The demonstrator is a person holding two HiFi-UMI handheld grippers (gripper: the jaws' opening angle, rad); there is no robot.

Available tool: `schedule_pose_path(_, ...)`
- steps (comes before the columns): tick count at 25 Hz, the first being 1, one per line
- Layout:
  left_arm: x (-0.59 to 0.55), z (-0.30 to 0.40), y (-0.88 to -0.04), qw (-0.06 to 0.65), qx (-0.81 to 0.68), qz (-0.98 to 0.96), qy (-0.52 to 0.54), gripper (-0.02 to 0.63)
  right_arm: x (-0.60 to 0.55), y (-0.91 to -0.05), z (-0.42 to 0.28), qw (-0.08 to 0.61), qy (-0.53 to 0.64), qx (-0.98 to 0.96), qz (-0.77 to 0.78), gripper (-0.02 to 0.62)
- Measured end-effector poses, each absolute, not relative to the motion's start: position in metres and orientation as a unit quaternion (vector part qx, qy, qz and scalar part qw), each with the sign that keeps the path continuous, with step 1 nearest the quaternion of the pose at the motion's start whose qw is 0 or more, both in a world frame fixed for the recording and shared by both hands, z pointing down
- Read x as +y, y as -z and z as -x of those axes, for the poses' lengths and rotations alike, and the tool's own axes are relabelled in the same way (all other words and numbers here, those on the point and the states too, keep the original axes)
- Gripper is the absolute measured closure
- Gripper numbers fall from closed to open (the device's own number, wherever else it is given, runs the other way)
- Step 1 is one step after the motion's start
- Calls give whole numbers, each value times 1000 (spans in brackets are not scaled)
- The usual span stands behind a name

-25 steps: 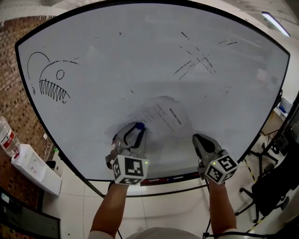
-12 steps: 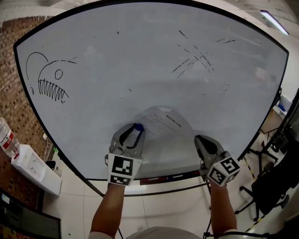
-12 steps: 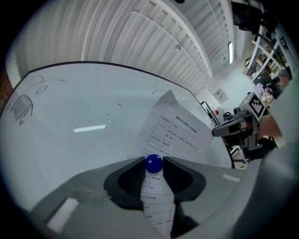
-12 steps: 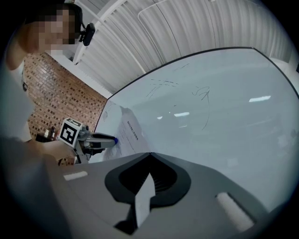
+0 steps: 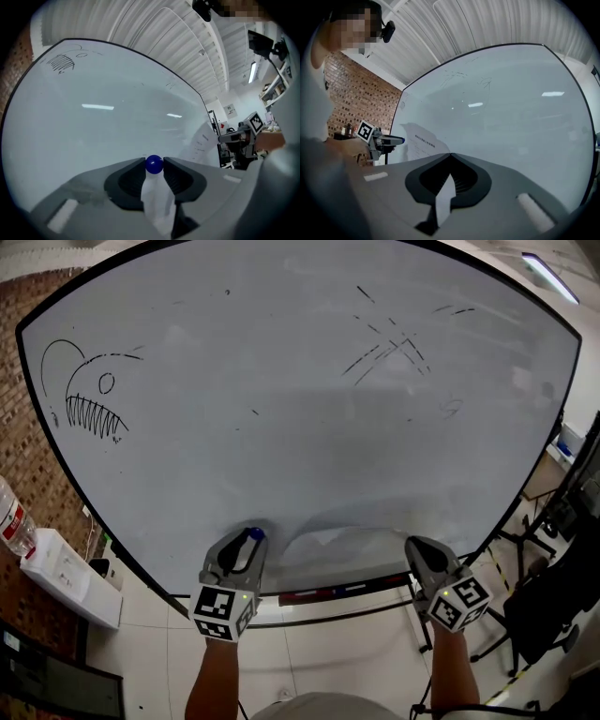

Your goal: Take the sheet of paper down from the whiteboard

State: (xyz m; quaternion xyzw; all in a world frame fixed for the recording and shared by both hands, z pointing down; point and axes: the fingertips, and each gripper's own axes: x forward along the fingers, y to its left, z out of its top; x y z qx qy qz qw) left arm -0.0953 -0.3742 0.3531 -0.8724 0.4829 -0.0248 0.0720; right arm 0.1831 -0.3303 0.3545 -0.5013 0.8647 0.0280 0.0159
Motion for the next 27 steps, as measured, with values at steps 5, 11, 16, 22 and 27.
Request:
schedule_pose_path(5,-358,106,-399,24,488,872,27,477,-317,-385,-197,1,-5,857,515,588)
schedule_pose_path(11,-347,114,-440,-17,491,870,36,477,-307,-407,-207,-19,12,852,523,588)
schedule_pose_path(16,-346,119,-438,-8,494,868,36,477,-304,-403,-214,-18,6,846,532,588)
schedule_pose_path(22,-345,116,-438,-8,491,870,36,477,-302,-403,-209,-39,-13,845,534,588)
schedule_pose_path(27,-343,115,-436,0,492,870,45,477,-301,-402,-206,-41,-14,846,531,588)
